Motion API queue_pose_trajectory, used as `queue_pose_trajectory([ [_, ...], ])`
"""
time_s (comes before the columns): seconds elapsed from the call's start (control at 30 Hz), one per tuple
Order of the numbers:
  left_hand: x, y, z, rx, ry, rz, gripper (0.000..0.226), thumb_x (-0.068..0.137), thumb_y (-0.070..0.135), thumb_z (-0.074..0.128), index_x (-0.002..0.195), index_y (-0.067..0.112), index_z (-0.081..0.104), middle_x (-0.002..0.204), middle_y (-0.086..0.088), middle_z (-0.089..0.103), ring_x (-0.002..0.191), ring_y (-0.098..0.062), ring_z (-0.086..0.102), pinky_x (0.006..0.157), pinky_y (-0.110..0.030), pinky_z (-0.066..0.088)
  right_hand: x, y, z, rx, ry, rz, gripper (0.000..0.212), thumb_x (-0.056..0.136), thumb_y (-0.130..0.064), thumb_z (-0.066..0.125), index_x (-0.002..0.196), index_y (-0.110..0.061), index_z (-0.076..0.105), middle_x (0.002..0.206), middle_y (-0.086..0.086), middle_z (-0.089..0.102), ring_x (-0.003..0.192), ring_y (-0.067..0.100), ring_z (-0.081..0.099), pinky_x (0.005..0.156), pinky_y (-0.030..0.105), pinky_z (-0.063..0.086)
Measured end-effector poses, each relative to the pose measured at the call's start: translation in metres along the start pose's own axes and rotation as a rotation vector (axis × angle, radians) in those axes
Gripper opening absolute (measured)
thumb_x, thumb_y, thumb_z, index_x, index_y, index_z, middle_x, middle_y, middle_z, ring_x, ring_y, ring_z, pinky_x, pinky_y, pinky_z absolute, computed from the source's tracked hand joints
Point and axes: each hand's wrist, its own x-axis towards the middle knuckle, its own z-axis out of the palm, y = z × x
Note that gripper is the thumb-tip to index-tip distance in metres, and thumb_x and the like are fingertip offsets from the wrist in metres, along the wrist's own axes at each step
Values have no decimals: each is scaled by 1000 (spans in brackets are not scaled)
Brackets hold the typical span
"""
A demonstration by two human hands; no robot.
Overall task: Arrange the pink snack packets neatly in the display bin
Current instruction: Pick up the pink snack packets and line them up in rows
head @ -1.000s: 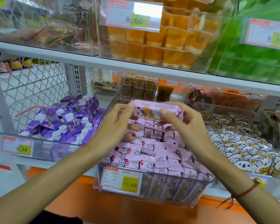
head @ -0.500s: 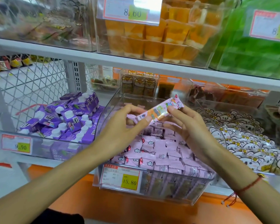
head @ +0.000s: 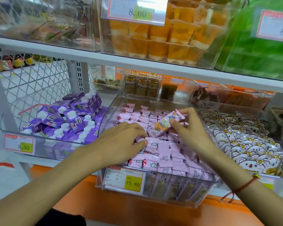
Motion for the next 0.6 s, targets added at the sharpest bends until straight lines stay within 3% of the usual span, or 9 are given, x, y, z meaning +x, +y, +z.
queue_pose_trajectory([
  [0.2, 0, 1, -1, -39, 36, -10, 37, 97, 46, 41, 130, 32, 51, 134, 14, 48, 124, -10, 40, 100, -39, 40, 5, -10, -11, -446, -191, -375, 23, 89, -21, 63, 107, -21, 48, 99, 8, 65, 85, 24, 65, 77, 45, 52],
  [0.33, -1, -1, 0, -36, 71, 22, 39, 97, 46, 40, 132, 32, 46, 131, 13, 49, 123, -9, 41, 99, -37, 40, 13, -3, 11, -704, -225, -467, 34, 83, -28, 71, 116, -24, 65, 115, -2, 51, 95, 14, 52, 77, 27, 41],
  [0.4, -2, -2, 1, -50, 91, 45, 43, 97, 45, 39, 139, 34, 38, 137, 15, 44, 126, -7, 38, 100, -37, 39, 18, 4, 15, -665, -296, -424, 33, 89, -25, 63, 122, -23, 64, 102, 0, 55, 83, 11, 49, 70, 23, 35],
  [0.5, -1, -3, 3, -72, 115, 57, 45, 99, 43, 35, 143, 35, 32, 142, 17, 40, 129, -5, 36, 103, -36, 37, 21, 11, 11, -527, -415, -313, 31, 96, -13, 49, 124, -19, 63, 95, -6, 64, 75, 0, 58, 65, 12, 41],
  [0.53, -1, -4, 3, -85, 119, 60, 44, 100, 42, 34, 143, 35, 32, 143, 17, 40, 129, -4, 36, 103, -34, 37, 21, 13, 8, -475, -434, -276, 32, 96, -9, 47, 125, -18, 60, 96, -8, 65, 78, -2, 61, 71, 10, 45],
  [0.6, 1, -4, 4, -105, 119, 60, 42, 100, 41, 31, 142, 36, 34, 141, 17, 42, 127, -4, 37, 101, -31, 37, 20, 16, 2, -369, -418, -221, 30, 96, -8, 47, 122, -18, 58, 101, -5, 67, 93, 6, 63, 88, 25, 49],
])
